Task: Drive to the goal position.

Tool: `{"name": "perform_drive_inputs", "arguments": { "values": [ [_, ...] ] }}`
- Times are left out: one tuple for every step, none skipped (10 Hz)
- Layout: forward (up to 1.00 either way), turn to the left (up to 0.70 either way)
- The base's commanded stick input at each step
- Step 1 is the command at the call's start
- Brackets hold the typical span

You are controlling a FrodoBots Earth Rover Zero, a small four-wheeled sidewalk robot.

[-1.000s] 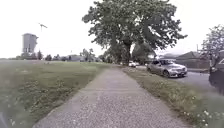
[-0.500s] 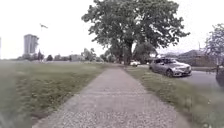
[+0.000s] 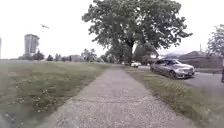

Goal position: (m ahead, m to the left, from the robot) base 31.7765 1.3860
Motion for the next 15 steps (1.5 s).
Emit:
{"name": "perform_drive_inputs", "arguments": {
  "values": [
    [0.7,0.0],
    [0.7,0.0],
    [0.7,0.0],
    [0.7,0.0],
    [0.7,0.0],
    [0.7,0.0],
    [0.7,0.0],
    [0.7,0.0],
    [0.7,0.0],
    [0.7,0.0],
    [0.7,0.0],
    [0.7,0.0],
    [0.7,0.0],
    [0.7,0.0],
    [0.7,0.0]
  ]
}}
